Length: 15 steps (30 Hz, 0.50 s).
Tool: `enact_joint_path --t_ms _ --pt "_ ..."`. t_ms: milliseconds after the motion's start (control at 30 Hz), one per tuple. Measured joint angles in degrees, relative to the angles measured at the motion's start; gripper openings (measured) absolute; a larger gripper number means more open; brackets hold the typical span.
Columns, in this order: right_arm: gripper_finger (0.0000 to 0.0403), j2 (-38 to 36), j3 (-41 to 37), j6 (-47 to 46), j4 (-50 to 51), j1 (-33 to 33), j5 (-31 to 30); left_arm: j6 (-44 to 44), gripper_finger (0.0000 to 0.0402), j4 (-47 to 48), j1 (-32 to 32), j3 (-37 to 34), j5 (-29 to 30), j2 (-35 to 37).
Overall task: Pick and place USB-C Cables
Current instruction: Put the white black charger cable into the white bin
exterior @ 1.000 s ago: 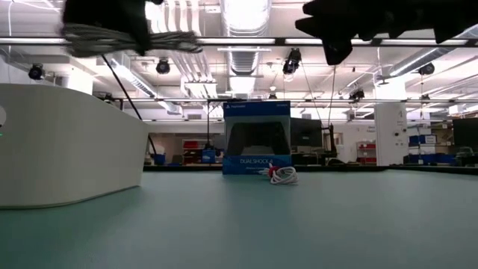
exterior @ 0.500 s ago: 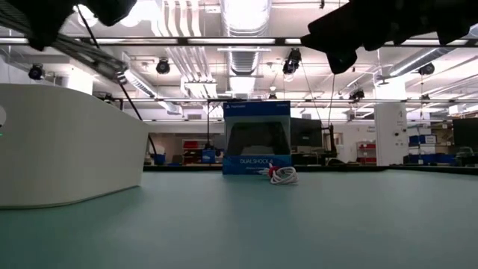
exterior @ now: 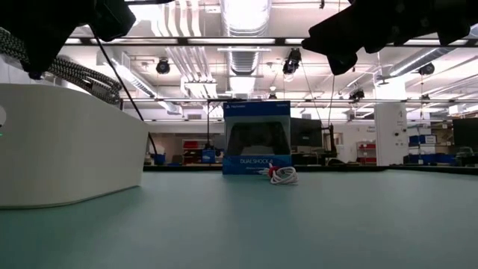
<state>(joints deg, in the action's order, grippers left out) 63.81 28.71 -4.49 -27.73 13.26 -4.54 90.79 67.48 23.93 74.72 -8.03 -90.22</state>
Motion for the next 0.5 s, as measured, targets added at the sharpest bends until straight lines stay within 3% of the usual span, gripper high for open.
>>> enact_joint_path --t_ms 500 --pt "0.0107 0.0 0.0 -0.4 0.1 0.0 0.0 -2.9 0.0024 0.0 -1.1 -0.3 7.7 -0.1"
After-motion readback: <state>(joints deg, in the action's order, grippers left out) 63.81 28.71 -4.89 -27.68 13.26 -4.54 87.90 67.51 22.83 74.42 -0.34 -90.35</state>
